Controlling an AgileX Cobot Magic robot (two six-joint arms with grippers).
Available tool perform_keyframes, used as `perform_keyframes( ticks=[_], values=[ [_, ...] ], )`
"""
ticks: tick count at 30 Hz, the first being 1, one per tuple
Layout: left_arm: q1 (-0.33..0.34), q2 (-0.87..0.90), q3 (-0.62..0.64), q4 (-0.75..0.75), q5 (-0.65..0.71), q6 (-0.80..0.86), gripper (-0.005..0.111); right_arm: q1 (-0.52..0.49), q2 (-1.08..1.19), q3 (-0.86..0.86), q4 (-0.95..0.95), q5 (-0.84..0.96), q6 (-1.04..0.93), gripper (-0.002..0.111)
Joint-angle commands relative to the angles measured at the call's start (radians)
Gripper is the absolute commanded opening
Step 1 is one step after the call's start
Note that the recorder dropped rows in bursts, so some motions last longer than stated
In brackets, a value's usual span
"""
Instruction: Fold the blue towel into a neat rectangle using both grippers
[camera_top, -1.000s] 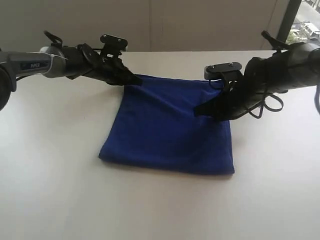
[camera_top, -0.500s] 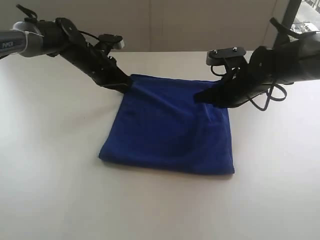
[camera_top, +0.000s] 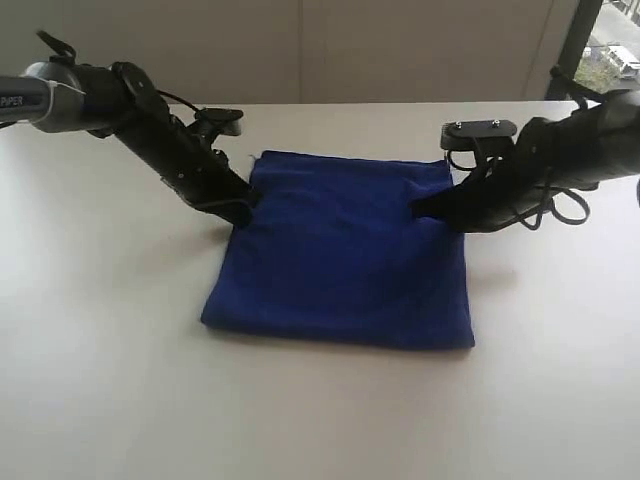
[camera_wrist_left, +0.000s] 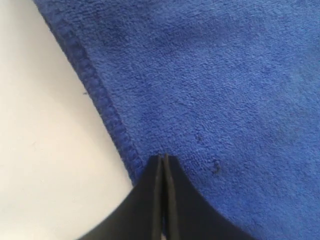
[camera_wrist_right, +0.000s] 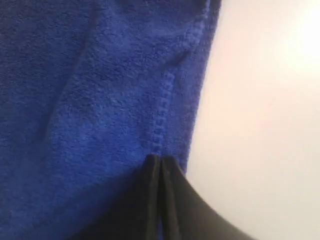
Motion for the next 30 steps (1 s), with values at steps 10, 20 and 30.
perform_keyframes(
  ticks=[10, 20, 30],
  values=[
    [-0.001, -0.088, 0.022, 0.024, 0.083, -0.016, 0.0, -0.002, -0.154, 0.003, 0.041, 0.199, -0.003, 0.0],
    [-0.051, -0.088, 0.092, -0.026, 0.053, -0.01, 0.0, 0.126, -0.152, 0.089, 0.075, 0.213, -0.014, 0.0],
    [-0.065, -0.088, 0.195, -0.046, -0.055, 0.01, 0.0, 0.126, -0.108, 0.127, 0.057, 0.234, -0.014, 0.0]
  ],
)
